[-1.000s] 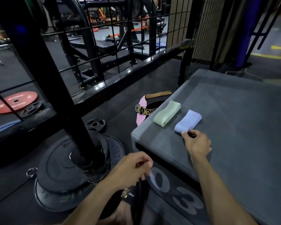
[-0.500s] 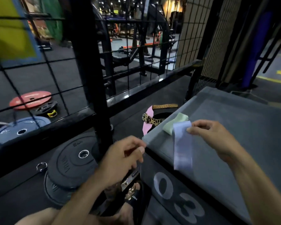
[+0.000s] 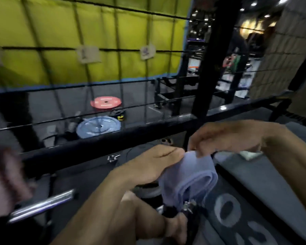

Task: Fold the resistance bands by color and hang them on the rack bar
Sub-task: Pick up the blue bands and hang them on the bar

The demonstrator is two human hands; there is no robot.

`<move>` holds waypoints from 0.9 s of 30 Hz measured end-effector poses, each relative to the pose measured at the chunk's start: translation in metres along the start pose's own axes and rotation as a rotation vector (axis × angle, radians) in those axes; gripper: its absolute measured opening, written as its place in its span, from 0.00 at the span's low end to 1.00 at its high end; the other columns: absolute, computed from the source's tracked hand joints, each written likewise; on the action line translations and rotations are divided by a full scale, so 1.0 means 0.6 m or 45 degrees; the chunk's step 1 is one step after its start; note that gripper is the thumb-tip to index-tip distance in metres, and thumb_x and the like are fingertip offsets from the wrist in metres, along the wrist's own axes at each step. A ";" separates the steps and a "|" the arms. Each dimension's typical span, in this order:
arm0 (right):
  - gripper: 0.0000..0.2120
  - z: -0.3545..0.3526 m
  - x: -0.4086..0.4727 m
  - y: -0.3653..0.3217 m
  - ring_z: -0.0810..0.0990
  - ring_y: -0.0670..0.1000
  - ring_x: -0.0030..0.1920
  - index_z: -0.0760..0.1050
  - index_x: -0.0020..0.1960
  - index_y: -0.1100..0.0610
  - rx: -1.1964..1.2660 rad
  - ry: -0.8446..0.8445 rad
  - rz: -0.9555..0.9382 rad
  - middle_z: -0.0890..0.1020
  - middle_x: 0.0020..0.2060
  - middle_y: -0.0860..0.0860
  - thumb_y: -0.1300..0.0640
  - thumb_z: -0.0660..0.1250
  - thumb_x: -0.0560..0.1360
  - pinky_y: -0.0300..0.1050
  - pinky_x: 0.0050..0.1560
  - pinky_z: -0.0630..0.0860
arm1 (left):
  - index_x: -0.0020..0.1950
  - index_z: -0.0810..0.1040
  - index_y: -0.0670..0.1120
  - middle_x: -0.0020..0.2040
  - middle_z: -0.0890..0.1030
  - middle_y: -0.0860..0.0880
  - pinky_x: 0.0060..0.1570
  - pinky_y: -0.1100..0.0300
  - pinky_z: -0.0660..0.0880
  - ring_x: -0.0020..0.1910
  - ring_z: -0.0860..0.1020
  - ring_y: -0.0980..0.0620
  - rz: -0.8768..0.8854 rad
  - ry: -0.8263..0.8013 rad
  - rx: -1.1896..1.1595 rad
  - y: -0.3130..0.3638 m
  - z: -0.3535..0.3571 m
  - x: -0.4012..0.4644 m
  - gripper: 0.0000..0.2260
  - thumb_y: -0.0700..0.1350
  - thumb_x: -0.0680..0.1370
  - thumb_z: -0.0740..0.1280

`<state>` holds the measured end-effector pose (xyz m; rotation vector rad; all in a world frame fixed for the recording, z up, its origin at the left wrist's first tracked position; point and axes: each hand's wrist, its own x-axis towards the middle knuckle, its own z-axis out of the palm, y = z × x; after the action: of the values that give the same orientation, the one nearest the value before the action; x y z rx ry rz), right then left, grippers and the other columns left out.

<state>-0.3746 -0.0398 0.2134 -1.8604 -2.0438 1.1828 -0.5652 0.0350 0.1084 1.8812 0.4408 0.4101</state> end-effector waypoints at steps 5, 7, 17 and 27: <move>0.08 0.046 0.078 -0.057 0.78 0.52 0.47 0.82 0.54 0.63 0.059 -0.012 -0.234 0.83 0.49 0.64 0.62 0.67 0.77 0.53 0.51 0.74 | 0.38 0.74 0.38 0.33 0.71 0.49 0.39 0.56 0.66 0.34 0.68 0.54 0.041 0.217 0.123 -0.016 -0.077 -0.104 0.22 0.53 0.84 0.61; 0.11 0.065 0.101 -0.079 0.78 0.51 0.49 0.82 0.54 0.61 0.037 -0.016 -0.278 0.82 0.51 0.63 0.58 0.67 0.74 0.58 0.56 0.73 | 0.34 0.66 0.41 0.31 0.64 0.50 0.36 0.56 0.61 0.32 0.62 0.55 0.046 0.298 0.301 -0.016 -0.097 -0.135 0.21 0.49 0.85 0.60; 0.09 0.122 0.161 -0.111 0.80 0.46 0.48 0.81 0.55 0.63 0.119 -0.085 -0.434 0.84 0.50 0.57 0.65 0.63 0.82 0.38 0.50 0.73 | 0.36 0.63 0.44 0.32 0.63 0.51 0.34 0.55 0.62 0.31 0.60 0.56 -0.002 0.541 0.595 -0.029 -0.126 -0.221 0.19 0.48 0.86 0.58; 0.07 0.052 0.162 -0.159 0.75 0.46 0.39 0.79 0.40 0.57 0.196 0.153 -0.545 0.78 0.36 0.50 0.55 0.65 0.70 0.38 0.42 0.70 | 0.47 0.76 0.49 0.33 0.73 0.51 0.35 0.58 0.67 0.32 0.69 0.54 0.220 0.926 0.421 0.009 -0.141 -0.179 0.08 0.47 0.85 0.62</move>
<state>-0.4898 0.0396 0.2123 -1.3022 -2.0743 1.0487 -0.6990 0.0494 0.1343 2.0538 0.8683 1.2132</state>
